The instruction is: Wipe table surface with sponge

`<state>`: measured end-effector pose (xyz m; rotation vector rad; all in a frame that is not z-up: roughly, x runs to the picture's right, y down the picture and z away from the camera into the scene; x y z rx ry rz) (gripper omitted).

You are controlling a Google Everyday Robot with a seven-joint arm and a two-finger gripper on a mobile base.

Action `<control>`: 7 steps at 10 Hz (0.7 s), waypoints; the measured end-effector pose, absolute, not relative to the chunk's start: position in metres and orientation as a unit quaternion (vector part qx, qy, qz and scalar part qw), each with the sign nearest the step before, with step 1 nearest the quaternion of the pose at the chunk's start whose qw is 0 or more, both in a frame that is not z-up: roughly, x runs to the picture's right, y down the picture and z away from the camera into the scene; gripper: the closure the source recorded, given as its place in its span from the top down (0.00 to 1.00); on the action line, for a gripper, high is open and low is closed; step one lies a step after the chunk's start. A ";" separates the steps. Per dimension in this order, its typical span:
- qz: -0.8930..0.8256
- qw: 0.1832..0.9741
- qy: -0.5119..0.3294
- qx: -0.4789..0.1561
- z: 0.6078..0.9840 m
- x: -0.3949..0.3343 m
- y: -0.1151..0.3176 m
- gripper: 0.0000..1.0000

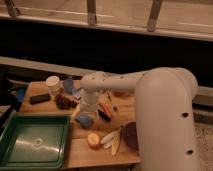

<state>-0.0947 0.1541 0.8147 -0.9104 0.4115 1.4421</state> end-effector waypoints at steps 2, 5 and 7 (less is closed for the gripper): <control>0.640 0.629 0.182 -0.402 0.819 -0.089 0.158 0.80; 0.644 0.615 0.184 -0.416 0.835 -0.090 0.168 0.80; 0.650 0.610 0.181 -0.415 0.842 -0.092 0.170 0.75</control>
